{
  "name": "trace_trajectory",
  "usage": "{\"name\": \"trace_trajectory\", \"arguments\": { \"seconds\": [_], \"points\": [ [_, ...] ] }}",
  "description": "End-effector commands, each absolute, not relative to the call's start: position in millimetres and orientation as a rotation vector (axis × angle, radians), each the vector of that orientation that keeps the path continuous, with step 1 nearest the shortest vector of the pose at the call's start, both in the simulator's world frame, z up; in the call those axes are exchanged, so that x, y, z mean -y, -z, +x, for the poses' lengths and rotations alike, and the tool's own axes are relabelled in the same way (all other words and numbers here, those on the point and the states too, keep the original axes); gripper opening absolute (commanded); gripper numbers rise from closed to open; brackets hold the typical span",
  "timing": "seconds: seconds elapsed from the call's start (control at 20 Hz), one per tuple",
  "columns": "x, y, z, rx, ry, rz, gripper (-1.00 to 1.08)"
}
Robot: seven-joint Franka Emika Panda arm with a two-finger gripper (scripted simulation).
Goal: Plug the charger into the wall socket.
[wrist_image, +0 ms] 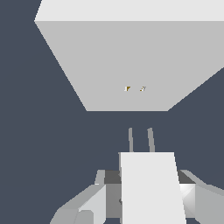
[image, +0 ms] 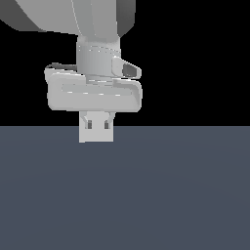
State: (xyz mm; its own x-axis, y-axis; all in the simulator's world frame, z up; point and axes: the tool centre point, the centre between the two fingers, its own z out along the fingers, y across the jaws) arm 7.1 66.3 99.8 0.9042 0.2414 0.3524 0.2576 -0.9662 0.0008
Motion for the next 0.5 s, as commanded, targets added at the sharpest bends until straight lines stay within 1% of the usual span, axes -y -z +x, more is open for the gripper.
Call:
{"name": "trace_trajectory", "arguments": {
  "seconds": [0.0,0.45],
  "points": [
    [-67.2,-100.0,6.8,0.401,0.548,-3.019,-1.00],
    [-68.6,-99.9,11.1,0.401,0.548,-3.019,-1.00]
  ]
}}
